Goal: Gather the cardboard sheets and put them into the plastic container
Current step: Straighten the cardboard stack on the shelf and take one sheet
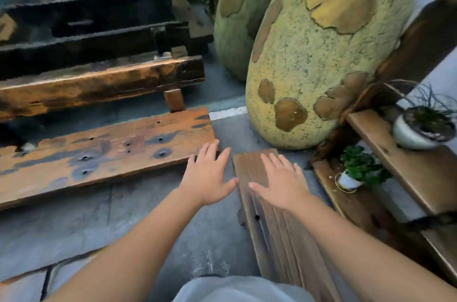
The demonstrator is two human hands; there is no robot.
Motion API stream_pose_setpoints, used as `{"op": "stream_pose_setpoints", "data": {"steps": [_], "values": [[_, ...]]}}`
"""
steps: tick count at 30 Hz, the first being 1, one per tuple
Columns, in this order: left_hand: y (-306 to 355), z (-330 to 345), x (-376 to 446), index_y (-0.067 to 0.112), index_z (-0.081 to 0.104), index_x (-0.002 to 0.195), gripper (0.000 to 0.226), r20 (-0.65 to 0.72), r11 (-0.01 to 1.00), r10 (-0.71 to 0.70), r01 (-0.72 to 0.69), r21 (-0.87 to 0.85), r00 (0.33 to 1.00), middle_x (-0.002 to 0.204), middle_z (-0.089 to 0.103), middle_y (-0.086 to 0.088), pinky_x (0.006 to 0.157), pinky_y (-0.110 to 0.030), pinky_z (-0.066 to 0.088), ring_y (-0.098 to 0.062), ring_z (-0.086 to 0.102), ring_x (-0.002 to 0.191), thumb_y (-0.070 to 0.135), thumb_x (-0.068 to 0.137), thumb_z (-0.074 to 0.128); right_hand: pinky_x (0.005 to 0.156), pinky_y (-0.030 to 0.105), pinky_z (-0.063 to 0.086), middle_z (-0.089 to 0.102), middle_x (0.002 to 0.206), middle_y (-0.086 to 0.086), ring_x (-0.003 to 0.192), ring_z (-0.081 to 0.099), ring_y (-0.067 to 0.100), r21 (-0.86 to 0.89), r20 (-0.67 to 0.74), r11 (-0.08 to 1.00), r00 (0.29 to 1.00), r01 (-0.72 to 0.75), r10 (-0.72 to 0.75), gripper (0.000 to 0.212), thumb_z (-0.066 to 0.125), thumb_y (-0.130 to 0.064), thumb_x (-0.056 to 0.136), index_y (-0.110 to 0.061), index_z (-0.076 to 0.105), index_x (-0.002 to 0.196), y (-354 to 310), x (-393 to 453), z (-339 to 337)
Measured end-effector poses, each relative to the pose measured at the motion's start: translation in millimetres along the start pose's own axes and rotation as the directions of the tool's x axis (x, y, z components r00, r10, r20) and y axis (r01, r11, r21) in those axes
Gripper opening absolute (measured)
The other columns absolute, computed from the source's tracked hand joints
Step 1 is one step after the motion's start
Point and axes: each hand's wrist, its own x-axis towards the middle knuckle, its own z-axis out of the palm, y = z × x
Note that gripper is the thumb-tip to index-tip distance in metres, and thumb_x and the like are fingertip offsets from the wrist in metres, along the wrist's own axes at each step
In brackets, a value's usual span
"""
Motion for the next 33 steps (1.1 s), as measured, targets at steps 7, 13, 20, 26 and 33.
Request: {"op": "stream_pose_setpoints", "data": {"steps": [7, 13, 20, 26, 33], "values": [[46, 7, 47, 0.026, 0.019, 0.15, 0.085, 0.062, 0.955, 0.293, -0.295, 0.027, 0.954, 0.162, 0.011, -0.01, 0.112, -0.059, 0.026, -0.032, 0.012, 0.148, 0.07, 0.08, 0.036, 0.118, 0.051, 0.013, 0.014, 0.166, -0.001, 0.152, 0.008, 0.021, 0.057, -0.015, 0.951, 0.952, -0.304, 0.305, 0.097, 0.032, -0.081, 0.08, -0.026, 0.008, 0.156, 45, -44, 3], [75, 4, 64, 0.026, 0.019, 0.15, 0.085, 0.118, 0.838, 0.534, -0.542, 0.052, 0.837, 0.162, 0.011, -0.011, 0.113, -0.058, 0.026, -0.032, 0.012, 0.148, 0.071, 0.079, 0.033, 0.119, 0.052, 0.012, 0.013, 0.166, -0.001, 0.152, 0.007, 0.022, 0.152, -0.034, 0.85, 0.857, -0.505, 0.515, 0.099, 0.032, -0.082, 0.08, -0.025, 0.006, 0.157, 48, -78, 2], [115, 14, 63, 0.027, 0.016, 0.151, 0.085, 0.189, 0.685, 0.714, -0.728, 0.014, 0.675, 0.163, 0.007, -0.009, 0.114, -0.058, 0.023, -0.03, 0.008, 0.149, 0.07, 0.081, 0.035, 0.119, 0.051, 0.013, 0.014, 0.166, -0.002, 0.152, 0.008, 0.022, 0.241, -0.06, 0.69, 0.699, -0.683, 0.713, 0.097, 0.032, -0.081, 0.08, -0.026, 0.008, 0.156, 41, -134, 14], [169, 28, 30, 0.027, 0.013, 0.152, 0.087, 0.231, 0.525, 0.829, -0.851, -0.006, 0.51, 0.164, 0.005, -0.008, 0.115, -0.057, 0.021, -0.03, 0.008, 0.149, 0.071, 0.081, 0.034, 0.119, 0.051, 0.013, 0.014, 0.166, -0.002, 0.152, 0.008, 0.021, 0.288, -0.041, 0.519, 0.531, -0.805, 0.846, 0.095, 0.034, -0.08, 0.081, -0.028, 0.007, 0.156, 43, -207, 30], [233, 30, -3, 0.028, 0.017, 0.151, 0.083, 0.207, 0.44, 0.882, -0.897, -0.036, 0.424, 0.163, 0.006, -0.008, 0.114, -0.055, 0.021, -0.028, 0.007, 0.149, 0.069, 0.082, 0.039, 0.119, 0.049, 0.011, 0.009, 0.167, 0.0, 0.152, 0.005, 0.022, 0.287, -0.046, 0.443, 0.45, -0.849, 0.892, 0.095, 0.032, -0.079, 0.082, -0.027, 0.007, 0.157, 62, -273, 35]]}}
